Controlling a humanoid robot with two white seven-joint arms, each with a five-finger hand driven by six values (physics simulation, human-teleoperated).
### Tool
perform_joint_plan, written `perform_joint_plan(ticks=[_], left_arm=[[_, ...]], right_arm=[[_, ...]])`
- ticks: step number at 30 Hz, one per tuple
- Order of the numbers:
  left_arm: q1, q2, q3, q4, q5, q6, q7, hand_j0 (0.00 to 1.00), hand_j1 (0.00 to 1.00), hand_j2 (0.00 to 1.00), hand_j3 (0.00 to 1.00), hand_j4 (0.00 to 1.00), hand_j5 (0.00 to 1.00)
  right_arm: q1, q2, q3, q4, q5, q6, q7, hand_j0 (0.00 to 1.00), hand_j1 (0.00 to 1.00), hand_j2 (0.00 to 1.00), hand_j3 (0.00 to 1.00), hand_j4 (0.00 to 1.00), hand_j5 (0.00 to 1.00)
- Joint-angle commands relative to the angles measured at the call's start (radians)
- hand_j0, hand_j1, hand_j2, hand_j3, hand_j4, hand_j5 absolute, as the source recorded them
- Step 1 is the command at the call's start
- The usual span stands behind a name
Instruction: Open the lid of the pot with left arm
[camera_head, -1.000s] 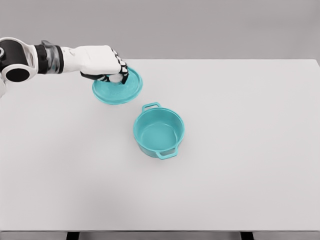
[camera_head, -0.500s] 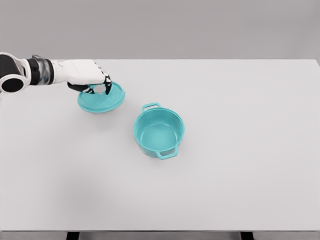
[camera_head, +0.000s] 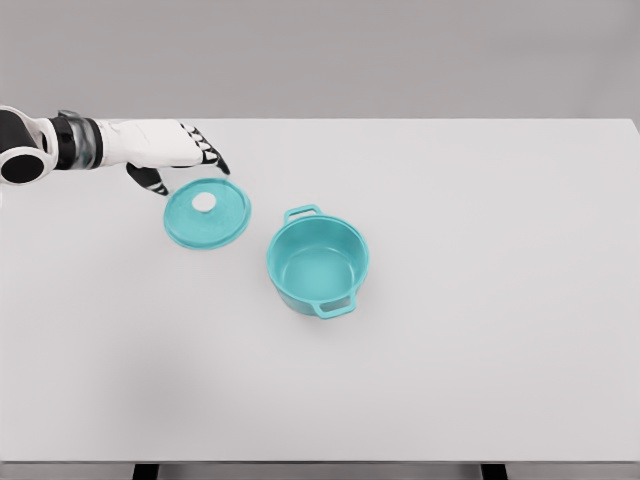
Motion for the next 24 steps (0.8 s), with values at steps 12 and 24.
perform_joint_plan(ticks=[12,24], left_arm=[[0.166,0.081,0.273,0.006,0.095,0.002,0.003,1.0,1.0,1.0,1.0,1.0,1.0],[0.446,0.066,0.631,-0.008,0.175,0.002,0.01,1.0,1.0,1.0,1.0,1.0,1.0]], right_arm=[[0.0,0.0,0.0,0.0,0.0,0.0,0.0,1.0,1.0,1.0,1.0,1.0,1.0],[0.0,0.0,0.0,0.0,0.0,0.0,0.0,1.0,1.0,1.0,1.0,1.0,1.0]])
